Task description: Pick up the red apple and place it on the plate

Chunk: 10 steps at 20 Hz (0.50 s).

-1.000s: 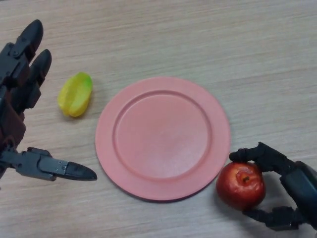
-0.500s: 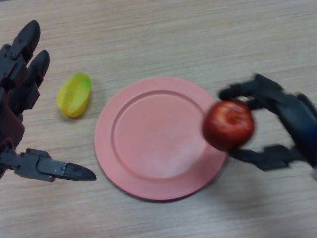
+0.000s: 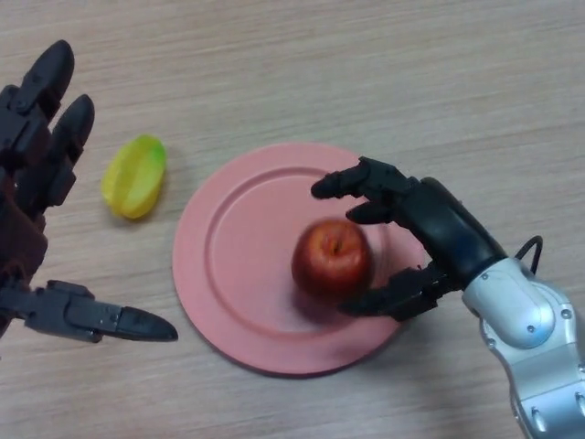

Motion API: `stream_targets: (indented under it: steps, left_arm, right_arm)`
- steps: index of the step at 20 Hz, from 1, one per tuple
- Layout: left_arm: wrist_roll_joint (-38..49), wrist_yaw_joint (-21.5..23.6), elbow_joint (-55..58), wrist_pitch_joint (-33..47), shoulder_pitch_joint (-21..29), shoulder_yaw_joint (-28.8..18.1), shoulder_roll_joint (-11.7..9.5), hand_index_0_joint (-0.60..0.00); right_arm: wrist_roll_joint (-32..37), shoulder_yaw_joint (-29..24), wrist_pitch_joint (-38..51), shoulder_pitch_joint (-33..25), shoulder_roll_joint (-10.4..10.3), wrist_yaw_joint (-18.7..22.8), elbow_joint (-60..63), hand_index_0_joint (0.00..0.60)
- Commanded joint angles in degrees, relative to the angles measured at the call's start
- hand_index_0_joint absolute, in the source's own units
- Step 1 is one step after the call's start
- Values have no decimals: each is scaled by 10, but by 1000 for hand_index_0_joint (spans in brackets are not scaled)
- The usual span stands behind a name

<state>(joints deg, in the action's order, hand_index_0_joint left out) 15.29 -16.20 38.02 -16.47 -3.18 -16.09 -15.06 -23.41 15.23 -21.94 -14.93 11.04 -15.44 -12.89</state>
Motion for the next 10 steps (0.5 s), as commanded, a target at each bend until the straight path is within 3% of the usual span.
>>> stream_targets:
  steps: [1,5,7,8,10]
  left_arm:
    - [15,-6,44,60,11,-68,-23,0]
    - [18,-14,45,46,26,-80,-35,0]
    - [21,-18,46,44,25,-81,-35,0]
    - [20,-18,44,52,22,-79,-31,0]
    - [11,-15,37,67,14,-67,-22,0]
  right_arm:
    - [-16,-12,25,-39,-2,31,-53,0]
    - [7,-75,-19,-46,-2,-36,-128,0]
    - [69,-127,-27,-16,4,-71,-194,0]
    - [143,-163,-34,13,15,-81,-242,0]
    - [239,-206,-17,52,35,-65,-275,0]
